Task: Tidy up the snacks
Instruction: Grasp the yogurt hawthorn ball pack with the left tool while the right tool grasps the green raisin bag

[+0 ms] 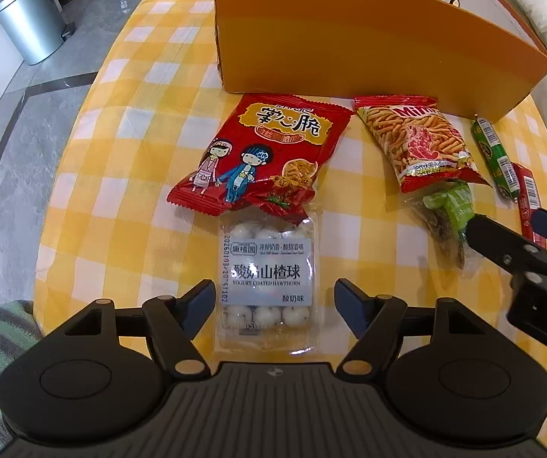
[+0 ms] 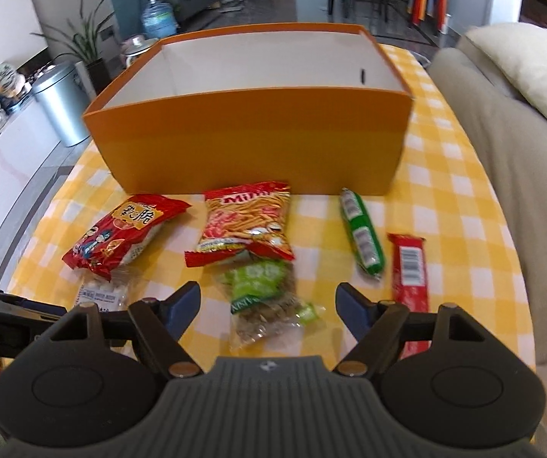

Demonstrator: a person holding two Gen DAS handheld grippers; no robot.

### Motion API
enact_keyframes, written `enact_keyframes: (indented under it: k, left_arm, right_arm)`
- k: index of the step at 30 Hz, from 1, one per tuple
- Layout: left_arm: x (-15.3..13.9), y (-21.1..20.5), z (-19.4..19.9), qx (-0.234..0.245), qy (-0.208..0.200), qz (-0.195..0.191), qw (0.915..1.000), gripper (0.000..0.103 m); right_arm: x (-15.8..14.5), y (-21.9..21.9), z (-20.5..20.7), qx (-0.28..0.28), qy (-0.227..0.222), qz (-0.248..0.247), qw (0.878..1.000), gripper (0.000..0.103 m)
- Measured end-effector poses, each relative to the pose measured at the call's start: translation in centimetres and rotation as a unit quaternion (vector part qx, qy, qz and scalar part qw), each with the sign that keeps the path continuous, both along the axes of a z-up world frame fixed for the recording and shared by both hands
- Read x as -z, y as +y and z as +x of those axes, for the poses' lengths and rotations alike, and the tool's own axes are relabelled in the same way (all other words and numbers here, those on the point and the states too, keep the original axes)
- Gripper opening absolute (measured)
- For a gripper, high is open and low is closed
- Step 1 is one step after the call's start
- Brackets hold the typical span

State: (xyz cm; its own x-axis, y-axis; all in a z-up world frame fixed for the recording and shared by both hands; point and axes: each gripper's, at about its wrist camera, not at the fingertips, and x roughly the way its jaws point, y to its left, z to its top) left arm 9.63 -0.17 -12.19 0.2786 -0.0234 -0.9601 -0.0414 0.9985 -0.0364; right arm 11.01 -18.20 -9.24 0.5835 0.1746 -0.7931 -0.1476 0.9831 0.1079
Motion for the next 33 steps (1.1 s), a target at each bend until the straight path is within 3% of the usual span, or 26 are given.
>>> enact_keyframes:
  k: [14,18,33]
  left_arm:
    - [1.3,-0.8,0.3,0.020,0.004,0.020,0.9996,0.071]
    - [1.3,-0.9,0.2,0.024,-0.002,0.021,0.9995,0.070]
    - [1.3,-1.8,0.1,0.050,0.001,0.019,0.9986,0.066]
  right_arm:
    - [3.1,1.0,2.0,-0.031,0.022,-0.031,0.999,0.074]
    - [3.8,1.2,2.2,-0.029,0.034,-0.050,0.998,0.064]
    - [3.9,0.7,2.3,-0.008,0.101,-0.039,0.994,0.055]
